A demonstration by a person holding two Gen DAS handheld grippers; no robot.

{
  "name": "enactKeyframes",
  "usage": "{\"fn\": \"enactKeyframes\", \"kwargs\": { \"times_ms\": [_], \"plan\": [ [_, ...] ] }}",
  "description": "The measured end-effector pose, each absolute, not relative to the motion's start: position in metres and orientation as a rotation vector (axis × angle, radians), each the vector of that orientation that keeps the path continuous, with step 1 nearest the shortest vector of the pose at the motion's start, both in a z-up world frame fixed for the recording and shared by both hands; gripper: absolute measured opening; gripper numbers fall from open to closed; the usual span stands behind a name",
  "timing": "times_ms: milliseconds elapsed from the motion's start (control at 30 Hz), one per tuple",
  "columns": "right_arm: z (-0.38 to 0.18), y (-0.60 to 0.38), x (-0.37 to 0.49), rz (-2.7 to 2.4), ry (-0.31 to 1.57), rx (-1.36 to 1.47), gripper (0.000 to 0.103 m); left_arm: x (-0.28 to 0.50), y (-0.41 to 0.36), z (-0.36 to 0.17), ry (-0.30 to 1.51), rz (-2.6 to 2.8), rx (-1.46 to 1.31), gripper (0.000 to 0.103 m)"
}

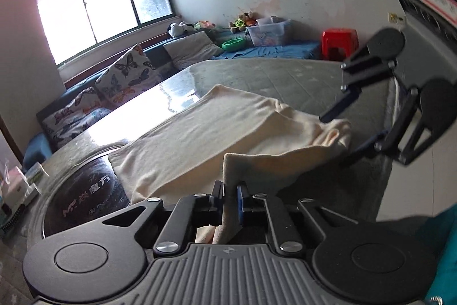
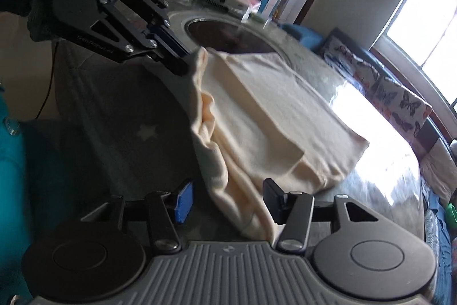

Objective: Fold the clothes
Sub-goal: 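Grasp the sweatshirt hem with the right gripper while the left gripper grasps the hem too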

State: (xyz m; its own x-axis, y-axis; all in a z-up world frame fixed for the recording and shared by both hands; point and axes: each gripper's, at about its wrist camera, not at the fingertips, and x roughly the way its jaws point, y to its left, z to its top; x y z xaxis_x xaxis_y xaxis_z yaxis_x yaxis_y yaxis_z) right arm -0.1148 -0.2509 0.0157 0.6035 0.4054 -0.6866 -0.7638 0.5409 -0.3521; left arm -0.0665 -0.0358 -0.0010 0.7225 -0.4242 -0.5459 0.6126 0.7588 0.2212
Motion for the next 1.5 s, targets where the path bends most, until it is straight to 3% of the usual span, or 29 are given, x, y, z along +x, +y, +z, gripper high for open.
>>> {"fn": "enactKeyframes", "kwargs": {
  "times_ms": [100, 167, 200, 300, 400, 633, 700, 767, 833, 1300, 1500],
  "plan": [
    [0.014, -0.246, -0.105, 0.751, 0.572, -0.668, 0.049, -0.058, -0.036, 0.000, 0.504, -0.582, 0.386, 0.011],
    [0.013, -0.243, -0.094, 0.761, 0.590, -0.626, 0.035, -0.058, -0.035, -0.002, 0.512, -0.580, 0.385, 0.011],
    [0.013, -0.243, -0.085, 0.771, 0.626, -0.577, 0.020, -0.059, -0.035, -0.003, 0.513, -0.578, 0.389, 0.013],
    [0.020, -0.248, -0.070, 0.771, 0.676, -0.463, 0.012, -0.070, -0.032, -0.007, 0.508, -0.574, 0.421, 0.017],
    [0.029, -0.255, -0.060, 0.763, 0.696, -0.363, 0.011, -0.083, -0.028, -0.014, 0.498, -0.563, 0.468, 0.028],
    [0.037, -0.255, -0.056, 0.744, 0.682, -0.316, 0.011, -0.104, -0.025, -0.032, 0.468, -0.527, 0.587, 0.033],
    [0.038, -0.255, -0.057, 0.739, 0.675, -0.312, 0.011, -0.105, -0.025, -0.035, 0.463, -0.522, 0.602, 0.032],
    [0.038, -0.255, -0.058, 0.732, 0.668, -0.308, 0.010, -0.103, -0.024, -0.036, 0.460, -0.507, 0.603, 0.013],
    [0.040, -0.255, -0.061, 0.725, 0.652, -0.308, 0.009, -0.104, -0.020, -0.031, 0.448, -0.504, 0.578, 0.009],
    [0.079, -0.274, -0.117, 0.793, 0.596, -0.334, 0.008, -0.155, -0.005, 0.023, 0.421, -0.601, 0.498, 0.007],
    [0.087, -0.272, -0.114, 0.801, 0.627, -0.308, 0.008, -0.129, -0.004, 0.029, 0.433, -0.552, 0.444, 0.007]
  ]
}}
